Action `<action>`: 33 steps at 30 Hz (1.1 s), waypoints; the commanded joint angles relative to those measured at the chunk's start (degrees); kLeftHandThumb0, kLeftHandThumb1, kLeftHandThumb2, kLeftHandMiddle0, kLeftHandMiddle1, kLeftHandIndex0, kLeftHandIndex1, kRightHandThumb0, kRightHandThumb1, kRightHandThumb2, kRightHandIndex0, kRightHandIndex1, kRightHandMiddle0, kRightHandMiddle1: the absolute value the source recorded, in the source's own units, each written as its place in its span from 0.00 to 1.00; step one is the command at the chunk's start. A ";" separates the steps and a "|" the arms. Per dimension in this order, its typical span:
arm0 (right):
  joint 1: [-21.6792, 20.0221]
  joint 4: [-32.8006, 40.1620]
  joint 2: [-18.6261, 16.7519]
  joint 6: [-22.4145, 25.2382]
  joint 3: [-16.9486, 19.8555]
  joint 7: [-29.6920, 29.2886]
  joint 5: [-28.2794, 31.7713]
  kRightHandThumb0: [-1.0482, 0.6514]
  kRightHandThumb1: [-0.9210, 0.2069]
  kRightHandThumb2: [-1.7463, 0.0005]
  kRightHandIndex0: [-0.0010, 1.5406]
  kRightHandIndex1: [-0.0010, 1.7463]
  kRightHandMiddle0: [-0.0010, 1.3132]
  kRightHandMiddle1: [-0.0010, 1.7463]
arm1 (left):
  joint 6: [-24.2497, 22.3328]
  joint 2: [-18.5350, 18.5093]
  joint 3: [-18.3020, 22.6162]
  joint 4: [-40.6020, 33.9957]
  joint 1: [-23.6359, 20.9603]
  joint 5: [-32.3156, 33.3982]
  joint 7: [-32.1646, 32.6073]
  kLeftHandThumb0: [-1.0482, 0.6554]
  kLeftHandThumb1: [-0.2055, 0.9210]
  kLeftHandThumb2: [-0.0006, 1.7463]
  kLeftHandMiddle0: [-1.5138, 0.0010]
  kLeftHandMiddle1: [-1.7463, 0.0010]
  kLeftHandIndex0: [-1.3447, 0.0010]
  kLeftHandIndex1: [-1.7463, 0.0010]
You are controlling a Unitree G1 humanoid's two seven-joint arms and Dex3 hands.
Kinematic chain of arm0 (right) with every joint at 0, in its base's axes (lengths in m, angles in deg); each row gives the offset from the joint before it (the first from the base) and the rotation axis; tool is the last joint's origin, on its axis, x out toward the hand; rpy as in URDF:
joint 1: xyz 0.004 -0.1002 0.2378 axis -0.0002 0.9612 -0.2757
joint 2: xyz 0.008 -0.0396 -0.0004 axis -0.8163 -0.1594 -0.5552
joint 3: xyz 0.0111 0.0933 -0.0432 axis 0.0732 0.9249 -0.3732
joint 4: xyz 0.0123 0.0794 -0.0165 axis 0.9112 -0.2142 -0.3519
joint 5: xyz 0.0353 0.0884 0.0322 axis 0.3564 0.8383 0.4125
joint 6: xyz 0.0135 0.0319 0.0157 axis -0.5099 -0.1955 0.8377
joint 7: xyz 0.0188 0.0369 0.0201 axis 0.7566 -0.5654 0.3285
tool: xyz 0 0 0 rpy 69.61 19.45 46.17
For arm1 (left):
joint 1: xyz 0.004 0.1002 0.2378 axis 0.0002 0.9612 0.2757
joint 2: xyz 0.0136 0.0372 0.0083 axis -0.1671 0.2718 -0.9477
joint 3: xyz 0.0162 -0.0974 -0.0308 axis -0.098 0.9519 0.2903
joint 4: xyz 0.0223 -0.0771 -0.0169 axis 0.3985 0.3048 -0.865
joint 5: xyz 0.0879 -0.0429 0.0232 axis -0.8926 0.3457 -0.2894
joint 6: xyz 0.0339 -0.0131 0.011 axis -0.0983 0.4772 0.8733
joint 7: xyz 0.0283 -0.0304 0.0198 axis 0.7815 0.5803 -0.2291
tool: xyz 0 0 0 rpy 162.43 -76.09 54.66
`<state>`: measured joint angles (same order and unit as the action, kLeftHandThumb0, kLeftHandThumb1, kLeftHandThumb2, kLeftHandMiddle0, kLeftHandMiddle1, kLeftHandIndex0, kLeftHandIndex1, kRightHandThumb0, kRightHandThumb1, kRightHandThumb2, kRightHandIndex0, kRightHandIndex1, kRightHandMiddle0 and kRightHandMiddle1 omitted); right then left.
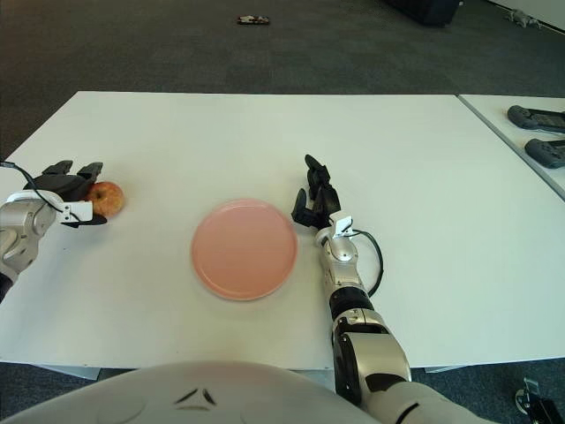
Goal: Put the apple into the plate.
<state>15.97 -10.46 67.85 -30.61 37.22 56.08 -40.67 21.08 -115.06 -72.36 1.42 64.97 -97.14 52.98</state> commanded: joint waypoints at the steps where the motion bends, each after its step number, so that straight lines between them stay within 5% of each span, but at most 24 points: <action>1: 1.92 -1.84 0.53 1.68 0.29 -0.12 0.08 0.39 0.28 0.26 0.10 0.00 0.00 0.22 | 1.04 0.75 0.01 0.68 0.10 0.80 2.04 0.00 1.00 0.20 1.00 1.00 1.00 1.00; 13: 1.88 -2.02 0.59 1.54 0.15 -0.29 -0.14 0.38 0.25 0.29 0.10 0.00 0.00 0.22 | 5.98 0.00 -0.44 2.07 0.08 2.37 5.11 0.00 1.00 0.22 0.98 0.99 0.96 0.98; 17: 1.87 -2.08 0.58 1.45 0.21 0.03 0.06 0.39 0.26 0.28 0.10 0.00 0.00 0.22 | 12.45 -0.11 -1.32 7.06 -0.82 2.91 8.70 0.00 1.00 0.25 0.84 0.96 0.99 0.77; 22: 1.81 -2.02 0.60 1.40 0.38 0.44 0.43 0.40 0.29 0.25 0.10 0.00 0.00 0.21 | 17.20 -0.76 -1.39 9.06 -1.76 3.73 9.63 0.00 1.00 0.26 0.83 0.61 1.00 0.62; 27: 1.82 -2.16 0.47 1.12 0.71 1.07 0.94 0.40 0.30 0.24 0.10 0.00 0.00 0.22 | 20.76 -1.73 -2.39 10.93 -3.17 3.58 8.71 0.00 1.00 0.25 0.81 0.47 1.00 0.53; 30: 1.79 -2.32 0.47 1.06 0.81 1.23 1.04 0.41 0.31 0.23 0.10 0.00 0.00 0.22 | 22.30 -2.20 -2.95 11.85 -3.89 3.25 8.72 0.00 1.00 0.25 0.83 0.22 1.00 0.47; 33: 1.76 -2.42 0.51 1.05 0.80 1.11 0.92 0.41 0.31 0.23 0.10 0.00 0.00 0.23 | 23.21 -2.51 -3.50 12.70 -4.48 2.81 8.94 0.00 1.00 0.24 0.81 0.07 1.00 0.42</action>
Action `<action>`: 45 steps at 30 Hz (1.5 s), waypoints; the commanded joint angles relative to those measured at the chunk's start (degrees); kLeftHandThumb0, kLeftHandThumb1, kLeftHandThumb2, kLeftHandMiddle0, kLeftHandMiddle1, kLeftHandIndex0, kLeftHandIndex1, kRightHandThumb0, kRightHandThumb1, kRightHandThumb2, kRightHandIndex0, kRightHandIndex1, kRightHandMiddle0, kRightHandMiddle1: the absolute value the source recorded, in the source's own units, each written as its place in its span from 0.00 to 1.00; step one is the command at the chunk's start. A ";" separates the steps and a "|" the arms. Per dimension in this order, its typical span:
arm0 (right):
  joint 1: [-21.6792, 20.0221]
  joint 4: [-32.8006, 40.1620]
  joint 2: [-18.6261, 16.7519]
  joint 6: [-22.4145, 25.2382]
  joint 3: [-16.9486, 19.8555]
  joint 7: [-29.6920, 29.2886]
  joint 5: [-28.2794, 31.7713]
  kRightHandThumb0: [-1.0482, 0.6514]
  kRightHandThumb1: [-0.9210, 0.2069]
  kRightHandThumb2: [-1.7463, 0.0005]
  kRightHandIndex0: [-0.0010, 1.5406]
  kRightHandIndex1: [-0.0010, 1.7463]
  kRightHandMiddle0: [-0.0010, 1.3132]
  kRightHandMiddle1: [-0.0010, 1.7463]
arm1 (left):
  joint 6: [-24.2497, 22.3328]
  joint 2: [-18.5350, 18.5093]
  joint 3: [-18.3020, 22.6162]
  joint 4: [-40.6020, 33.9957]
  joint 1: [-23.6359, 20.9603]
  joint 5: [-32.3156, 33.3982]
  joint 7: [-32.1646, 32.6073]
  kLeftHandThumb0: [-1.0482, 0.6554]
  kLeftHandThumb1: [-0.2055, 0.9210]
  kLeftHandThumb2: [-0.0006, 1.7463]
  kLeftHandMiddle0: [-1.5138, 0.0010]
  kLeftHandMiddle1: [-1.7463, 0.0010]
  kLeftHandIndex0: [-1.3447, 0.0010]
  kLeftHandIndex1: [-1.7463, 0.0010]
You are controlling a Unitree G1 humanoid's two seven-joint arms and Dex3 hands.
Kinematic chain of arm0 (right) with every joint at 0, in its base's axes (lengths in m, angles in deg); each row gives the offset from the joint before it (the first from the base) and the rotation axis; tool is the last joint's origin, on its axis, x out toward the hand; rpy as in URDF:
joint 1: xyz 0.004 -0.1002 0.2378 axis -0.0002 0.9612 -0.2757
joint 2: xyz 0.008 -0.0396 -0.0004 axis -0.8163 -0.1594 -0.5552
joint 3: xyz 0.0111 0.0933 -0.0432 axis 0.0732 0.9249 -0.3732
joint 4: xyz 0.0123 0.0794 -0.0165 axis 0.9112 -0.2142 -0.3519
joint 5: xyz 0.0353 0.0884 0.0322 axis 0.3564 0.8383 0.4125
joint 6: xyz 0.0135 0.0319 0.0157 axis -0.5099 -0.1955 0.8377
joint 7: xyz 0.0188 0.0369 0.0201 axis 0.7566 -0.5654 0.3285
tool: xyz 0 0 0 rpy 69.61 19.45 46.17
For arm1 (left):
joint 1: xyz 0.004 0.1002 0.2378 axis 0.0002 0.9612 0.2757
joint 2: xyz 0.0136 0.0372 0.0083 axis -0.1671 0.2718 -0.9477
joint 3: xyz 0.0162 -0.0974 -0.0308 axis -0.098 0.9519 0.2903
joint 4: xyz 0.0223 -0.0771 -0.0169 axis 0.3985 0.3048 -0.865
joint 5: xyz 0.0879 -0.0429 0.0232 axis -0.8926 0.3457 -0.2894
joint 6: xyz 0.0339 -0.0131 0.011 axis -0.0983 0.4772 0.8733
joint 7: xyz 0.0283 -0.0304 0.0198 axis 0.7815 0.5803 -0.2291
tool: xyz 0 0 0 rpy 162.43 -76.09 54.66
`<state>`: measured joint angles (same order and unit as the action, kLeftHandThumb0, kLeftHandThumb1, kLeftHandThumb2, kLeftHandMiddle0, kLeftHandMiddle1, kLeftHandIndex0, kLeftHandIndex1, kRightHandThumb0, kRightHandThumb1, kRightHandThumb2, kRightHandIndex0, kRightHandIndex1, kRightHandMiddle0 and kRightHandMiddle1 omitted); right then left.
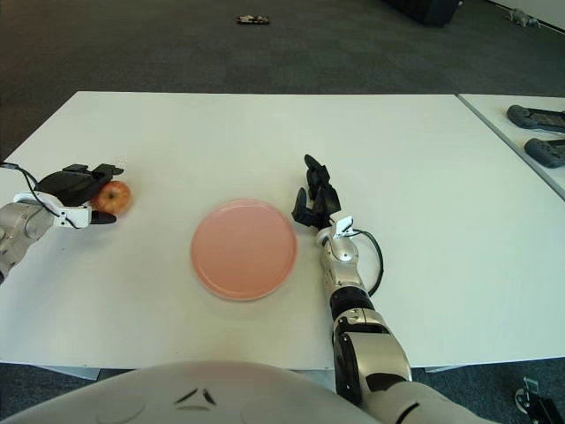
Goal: Put the apple into the plate.
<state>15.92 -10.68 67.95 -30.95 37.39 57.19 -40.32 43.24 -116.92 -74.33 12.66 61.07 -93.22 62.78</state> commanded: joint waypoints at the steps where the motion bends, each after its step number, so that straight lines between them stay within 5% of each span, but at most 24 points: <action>1: 1.81 -2.23 0.41 1.38 0.63 -0.05 0.53 0.41 0.32 0.23 0.10 0.00 0.00 0.23 | 1.23 -0.71 -1.65 1.67 -0.72 -1.17 -0.81 0.00 1.00 0.24 0.81 0.06 1.00 0.42; 15: 1.85 -2.45 0.50 0.87 0.50 -0.73 0.04 0.39 0.24 0.29 0.10 0.00 0.00 0.24 | 1.03 -0.89 -2.80 3.89 -1.72 -2.21 0.43 0.00 1.00 0.22 0.75 0.00 0.92 0.30; 25: 1.36 -3.30 0.47 1.25 1.14 -0.32 0.88 0.41 0.29 0.25 0.12 0.01 0.00 0.26 | -1.52 -0.24 -2.24 2.84 -1.18 -1.63 0.18 0.00 1.00 0.17 0.64 0.00 0.89 0.25; 31: 1.03 -3.77 0.29 1.73 1.93 0.30 1.62 0.40 0.24 0.28 0.16 0.02 0.00 0.32 | -2.25 1.45 -1.66 4.36 -0.82 -0.73 3.51 0.03 1.00 0.10 0.46 0.00 0.77 0.05; 38: 0.64 -4.19 0.01 2.95 2.96 1.89 3.63 0.37 0.19 0.35 0.27 0.07 0.01 0.54 | -4.06 5.25 -1.01 7.93 -1.52 0.40 9.75 0.11 0.98 0.06 0.40 0.00 0.65 0.00; 41: 0.56 -4.20 0.06 3.60 3.33 2.71 4.28 0.38 0.26 0.31 0.27 0.39 0.17 0.67 | -4.45 7.90 -1.27 10.37 -1.99 -0.15 15.91 0.28 0.62 0.53 0.39 0.00 0.56 0.03; 42: 0.52 -4.30 0.06 3.63 3.45 2.75 4.36 0.38 0.27 0.30 0.27 0.43 0.18 0.69 | -3.28 8.86 -0.67 11.51 -1.98 0.65 18.82 0.29 0.58 0.58 0.39 0.00 0.56 0.03; 45: 0.54 -4.34 0.11 3.62 3.61 2.71 4.46 0.39 0.18 0.48 0.28 0.57 0.21 0.90 | -0.74 10.24 0.20 13.77 -2.15 2.28 23.57 0.32 0.49 0.70 0.36 0.00 0.54 0.01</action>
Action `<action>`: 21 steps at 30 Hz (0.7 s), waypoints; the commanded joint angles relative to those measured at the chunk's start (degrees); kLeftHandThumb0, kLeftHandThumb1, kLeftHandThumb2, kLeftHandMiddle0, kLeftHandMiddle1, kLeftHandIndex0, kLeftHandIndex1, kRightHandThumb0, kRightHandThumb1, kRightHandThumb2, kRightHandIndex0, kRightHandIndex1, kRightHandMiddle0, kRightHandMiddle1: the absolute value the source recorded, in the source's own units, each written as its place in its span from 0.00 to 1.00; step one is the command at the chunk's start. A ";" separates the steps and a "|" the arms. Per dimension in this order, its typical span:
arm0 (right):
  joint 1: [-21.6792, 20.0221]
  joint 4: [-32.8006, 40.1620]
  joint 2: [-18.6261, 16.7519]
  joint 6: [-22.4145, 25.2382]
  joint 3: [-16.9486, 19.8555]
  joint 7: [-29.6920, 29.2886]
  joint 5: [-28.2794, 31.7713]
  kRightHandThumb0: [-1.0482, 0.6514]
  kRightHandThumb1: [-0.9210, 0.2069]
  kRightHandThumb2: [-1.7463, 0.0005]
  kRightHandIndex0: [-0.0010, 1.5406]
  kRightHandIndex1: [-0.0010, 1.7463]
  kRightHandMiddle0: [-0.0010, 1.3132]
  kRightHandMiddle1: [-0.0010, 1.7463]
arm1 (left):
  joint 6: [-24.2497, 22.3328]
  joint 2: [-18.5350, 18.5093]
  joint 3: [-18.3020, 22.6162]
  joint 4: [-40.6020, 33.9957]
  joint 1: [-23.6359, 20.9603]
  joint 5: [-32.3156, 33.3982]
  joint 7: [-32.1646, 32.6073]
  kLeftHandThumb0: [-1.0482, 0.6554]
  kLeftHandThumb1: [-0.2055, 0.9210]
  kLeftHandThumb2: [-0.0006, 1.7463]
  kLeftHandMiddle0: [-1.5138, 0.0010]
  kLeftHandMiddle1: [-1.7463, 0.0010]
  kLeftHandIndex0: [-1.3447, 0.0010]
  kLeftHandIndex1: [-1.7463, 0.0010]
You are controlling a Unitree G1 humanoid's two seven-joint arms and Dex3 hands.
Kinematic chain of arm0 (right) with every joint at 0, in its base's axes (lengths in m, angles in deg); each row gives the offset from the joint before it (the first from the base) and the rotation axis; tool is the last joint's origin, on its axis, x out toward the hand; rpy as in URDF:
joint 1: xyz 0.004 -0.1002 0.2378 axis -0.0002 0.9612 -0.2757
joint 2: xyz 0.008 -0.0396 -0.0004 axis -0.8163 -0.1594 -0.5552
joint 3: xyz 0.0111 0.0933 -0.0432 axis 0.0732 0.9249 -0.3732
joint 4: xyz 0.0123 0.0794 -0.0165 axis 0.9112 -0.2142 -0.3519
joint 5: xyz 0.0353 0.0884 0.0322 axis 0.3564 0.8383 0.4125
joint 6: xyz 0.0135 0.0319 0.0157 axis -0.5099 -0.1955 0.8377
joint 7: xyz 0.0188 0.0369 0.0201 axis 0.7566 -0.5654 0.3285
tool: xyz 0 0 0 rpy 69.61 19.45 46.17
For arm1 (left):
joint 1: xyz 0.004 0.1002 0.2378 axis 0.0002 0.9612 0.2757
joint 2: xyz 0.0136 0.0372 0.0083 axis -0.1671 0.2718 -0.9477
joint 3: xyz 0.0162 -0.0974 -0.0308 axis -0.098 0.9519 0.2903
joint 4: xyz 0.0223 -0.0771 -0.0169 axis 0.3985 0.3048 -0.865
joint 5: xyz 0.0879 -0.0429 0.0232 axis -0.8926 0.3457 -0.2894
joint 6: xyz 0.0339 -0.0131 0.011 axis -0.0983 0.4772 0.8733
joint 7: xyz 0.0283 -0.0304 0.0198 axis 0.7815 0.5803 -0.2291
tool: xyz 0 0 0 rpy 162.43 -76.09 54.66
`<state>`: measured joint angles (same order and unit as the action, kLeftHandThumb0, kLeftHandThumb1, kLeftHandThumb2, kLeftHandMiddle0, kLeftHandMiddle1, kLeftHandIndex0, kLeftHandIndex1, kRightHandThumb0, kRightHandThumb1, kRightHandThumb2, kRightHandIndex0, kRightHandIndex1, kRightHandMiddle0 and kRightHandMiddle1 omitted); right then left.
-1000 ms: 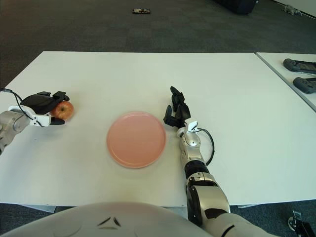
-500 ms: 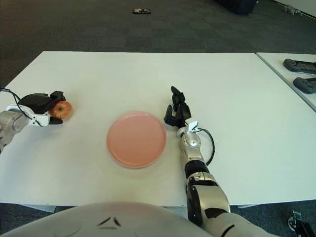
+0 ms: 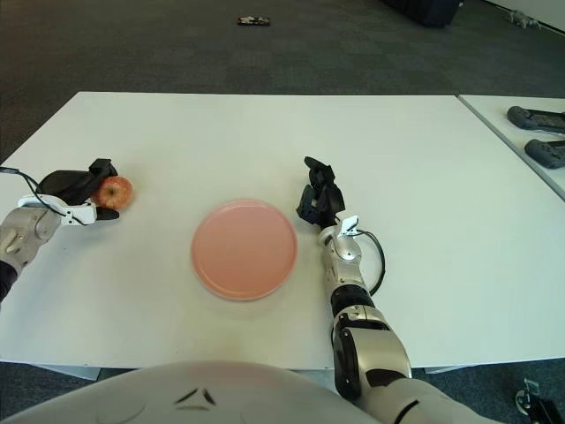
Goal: Put the apple into the plate.
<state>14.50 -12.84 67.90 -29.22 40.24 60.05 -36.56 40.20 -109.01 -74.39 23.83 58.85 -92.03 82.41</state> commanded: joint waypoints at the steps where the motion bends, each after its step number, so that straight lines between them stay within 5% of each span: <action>1: 2.04 -2.00 0.10 1.94 0.72 -0.48 0.54 0.40 0.18 0.51 0.28 0.61 0.21 0.93 | 3.67 2.97 0.77 3.61 0.01 1.97 5.76 0.32 0.47 0.73 0.34 0.00 0.54 0.01; 10: 2.38 -0.85 0.33 3.27 0.40 -2.18 -0.36 0.38 0.28 0.46 0.33 0.72 0.29 1.00 | 13.44 7.78 4.14 7.32 0.86 8.78 14.29 0.33 0.43 0.78 0.26 0.00 0.53 0.00; 21: 2.05 -0.98 1.18 4.27 0.26 -1.90 -0.56 0.38 0.30 0.44 0.36 0.72 0.30 1.00 | 21.19 12.87 8.56 7.09 1.91 17.02 13.24 0.34 0.44 0.77 0.24 0.00 0.54 0.00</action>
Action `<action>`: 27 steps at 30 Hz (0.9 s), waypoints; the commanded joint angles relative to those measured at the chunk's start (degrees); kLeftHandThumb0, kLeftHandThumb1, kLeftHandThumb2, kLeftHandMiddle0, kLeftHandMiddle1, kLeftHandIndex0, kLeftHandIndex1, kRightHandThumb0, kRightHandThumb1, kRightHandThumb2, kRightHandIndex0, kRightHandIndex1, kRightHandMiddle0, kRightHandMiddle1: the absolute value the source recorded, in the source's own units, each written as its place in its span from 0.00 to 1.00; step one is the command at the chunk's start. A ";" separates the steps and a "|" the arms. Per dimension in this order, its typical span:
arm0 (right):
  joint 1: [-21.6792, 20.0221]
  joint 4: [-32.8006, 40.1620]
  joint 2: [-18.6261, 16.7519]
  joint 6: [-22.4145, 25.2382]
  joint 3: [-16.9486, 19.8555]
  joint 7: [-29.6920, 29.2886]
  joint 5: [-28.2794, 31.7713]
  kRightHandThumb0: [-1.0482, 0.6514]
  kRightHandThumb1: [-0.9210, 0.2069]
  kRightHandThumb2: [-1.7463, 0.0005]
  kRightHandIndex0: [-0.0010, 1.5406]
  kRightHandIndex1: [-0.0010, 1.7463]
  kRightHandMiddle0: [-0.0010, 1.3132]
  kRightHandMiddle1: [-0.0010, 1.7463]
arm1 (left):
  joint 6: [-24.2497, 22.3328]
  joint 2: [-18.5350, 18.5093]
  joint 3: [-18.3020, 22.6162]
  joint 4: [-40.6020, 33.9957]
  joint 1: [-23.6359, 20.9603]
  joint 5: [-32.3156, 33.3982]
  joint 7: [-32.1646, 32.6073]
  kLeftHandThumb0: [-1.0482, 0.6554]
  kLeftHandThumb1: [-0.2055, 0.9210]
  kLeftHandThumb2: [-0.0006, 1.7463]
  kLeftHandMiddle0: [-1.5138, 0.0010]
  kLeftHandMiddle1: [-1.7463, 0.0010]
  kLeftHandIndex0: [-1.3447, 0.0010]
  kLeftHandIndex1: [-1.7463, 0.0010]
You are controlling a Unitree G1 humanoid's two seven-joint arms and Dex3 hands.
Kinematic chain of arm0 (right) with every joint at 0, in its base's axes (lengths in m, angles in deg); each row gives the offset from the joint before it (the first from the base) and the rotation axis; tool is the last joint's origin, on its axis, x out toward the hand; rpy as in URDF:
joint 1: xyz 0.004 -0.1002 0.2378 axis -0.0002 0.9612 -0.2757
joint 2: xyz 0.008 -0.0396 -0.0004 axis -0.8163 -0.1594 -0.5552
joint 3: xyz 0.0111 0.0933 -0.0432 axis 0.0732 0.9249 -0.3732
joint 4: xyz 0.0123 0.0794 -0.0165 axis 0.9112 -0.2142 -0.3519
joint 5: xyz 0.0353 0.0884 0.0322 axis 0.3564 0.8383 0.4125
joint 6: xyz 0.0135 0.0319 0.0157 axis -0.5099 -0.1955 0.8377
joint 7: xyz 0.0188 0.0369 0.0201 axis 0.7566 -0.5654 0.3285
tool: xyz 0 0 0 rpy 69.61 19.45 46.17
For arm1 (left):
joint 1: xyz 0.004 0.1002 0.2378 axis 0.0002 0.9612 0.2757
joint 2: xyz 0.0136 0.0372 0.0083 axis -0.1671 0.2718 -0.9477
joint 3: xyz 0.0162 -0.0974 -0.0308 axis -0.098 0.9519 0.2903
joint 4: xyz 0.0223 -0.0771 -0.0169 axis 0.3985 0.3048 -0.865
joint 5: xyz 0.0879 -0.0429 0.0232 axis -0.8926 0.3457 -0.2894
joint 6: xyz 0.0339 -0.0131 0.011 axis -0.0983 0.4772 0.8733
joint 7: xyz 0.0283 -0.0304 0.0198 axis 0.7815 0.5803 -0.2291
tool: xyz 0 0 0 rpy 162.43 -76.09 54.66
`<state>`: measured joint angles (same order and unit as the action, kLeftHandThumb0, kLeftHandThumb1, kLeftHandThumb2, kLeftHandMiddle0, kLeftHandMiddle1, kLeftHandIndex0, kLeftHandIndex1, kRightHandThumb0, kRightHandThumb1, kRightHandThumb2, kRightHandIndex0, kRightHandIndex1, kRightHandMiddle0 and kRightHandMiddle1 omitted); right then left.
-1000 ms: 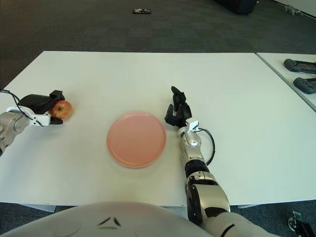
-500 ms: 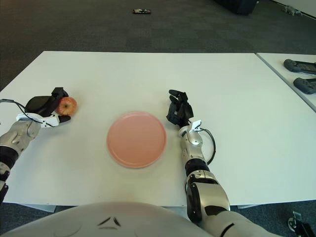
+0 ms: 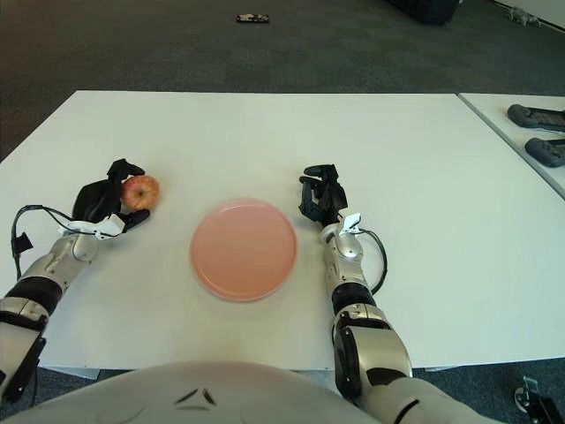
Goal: Put the apple into the plate.
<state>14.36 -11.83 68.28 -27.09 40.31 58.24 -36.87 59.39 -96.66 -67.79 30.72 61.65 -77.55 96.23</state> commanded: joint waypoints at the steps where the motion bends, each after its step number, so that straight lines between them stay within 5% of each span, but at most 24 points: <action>1: 2.19 -1.99 0.83 2.13 0.18 0.03 -0.22 0.38 0.30 0.43 0.37 0.72 0.31 1.00 | 2.44 0.80 2.17 0.28 -0.96 3.09 -1.05 0.34 0.44 0.77 0.24 0.00 0.54 0.00; 13: 1.80 -2.66 1.02 1.86 0.22 1.42 0.10 0.38 0.29 0.44 0.37 0.70 0.30 1.00 | 5.45 3.67 5.63 -3.15 -0.67 10.46 -9.16 0.34 0.45 0.76 0.23 0.00 0.54 0.00; 27: 2.11 -1.60 0.49 1.87 -0.25 -0.28 -0.49 0.39 0.26 0.47 0.35 0.71 0.28 1.00 | 0.98 5.02 9.81 -15.82 1.00 13.29 -13.72 0.34 0.45 0.76 0.23 0.00 0.54 0.00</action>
<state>14.16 -11.99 68.80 -27.19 39.97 58.76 -36.98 61.34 -91.73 -59.30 17.69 62.57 -65.35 83.07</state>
